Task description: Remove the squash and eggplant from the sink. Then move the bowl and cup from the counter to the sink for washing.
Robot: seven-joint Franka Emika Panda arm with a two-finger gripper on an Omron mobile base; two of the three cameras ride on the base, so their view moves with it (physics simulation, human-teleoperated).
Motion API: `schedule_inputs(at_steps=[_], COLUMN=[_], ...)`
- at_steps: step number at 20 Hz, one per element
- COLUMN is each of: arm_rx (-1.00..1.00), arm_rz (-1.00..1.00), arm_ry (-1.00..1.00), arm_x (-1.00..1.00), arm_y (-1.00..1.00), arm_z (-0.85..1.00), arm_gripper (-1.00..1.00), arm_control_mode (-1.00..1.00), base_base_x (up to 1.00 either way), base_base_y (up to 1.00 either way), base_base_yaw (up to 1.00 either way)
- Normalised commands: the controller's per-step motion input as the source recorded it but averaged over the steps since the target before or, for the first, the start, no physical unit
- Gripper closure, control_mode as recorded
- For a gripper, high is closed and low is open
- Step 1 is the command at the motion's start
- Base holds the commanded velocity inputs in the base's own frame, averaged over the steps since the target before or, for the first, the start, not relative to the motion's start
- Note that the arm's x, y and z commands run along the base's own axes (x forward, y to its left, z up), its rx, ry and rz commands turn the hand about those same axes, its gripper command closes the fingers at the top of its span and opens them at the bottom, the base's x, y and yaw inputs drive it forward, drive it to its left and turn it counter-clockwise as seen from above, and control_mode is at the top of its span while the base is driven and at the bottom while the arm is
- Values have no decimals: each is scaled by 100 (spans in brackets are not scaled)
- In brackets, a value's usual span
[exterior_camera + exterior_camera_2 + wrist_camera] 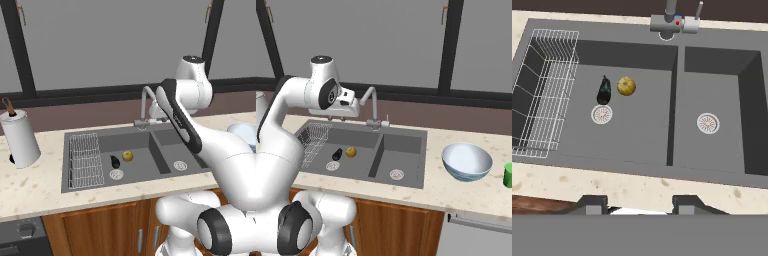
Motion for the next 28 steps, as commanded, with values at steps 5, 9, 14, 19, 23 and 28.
schedule_inputs(at_steps=[5,9,14,19,23,28], arm_rx=[0,0,0,0,0,0], arm_rz=[3,4,5,3,1,0], arm_ry=[-6,-3,-4,-2,-1,-3], arm_x=[-7,-4,-1,0,0,0], arm_y=[4,12,17,18,19,19], arm_z=[0,0,0,0,-1,-3], arm_gripper=[-100,-100,-100,-100,-100,-100], arm_control_mode=[-100,-100,-100,-100,-100,-100], base_base_x=[0,0,0,0,0,0], base_base_y=[0,0,0,0,0,0], base_base_yaw=[0,0,0,0,0,0])
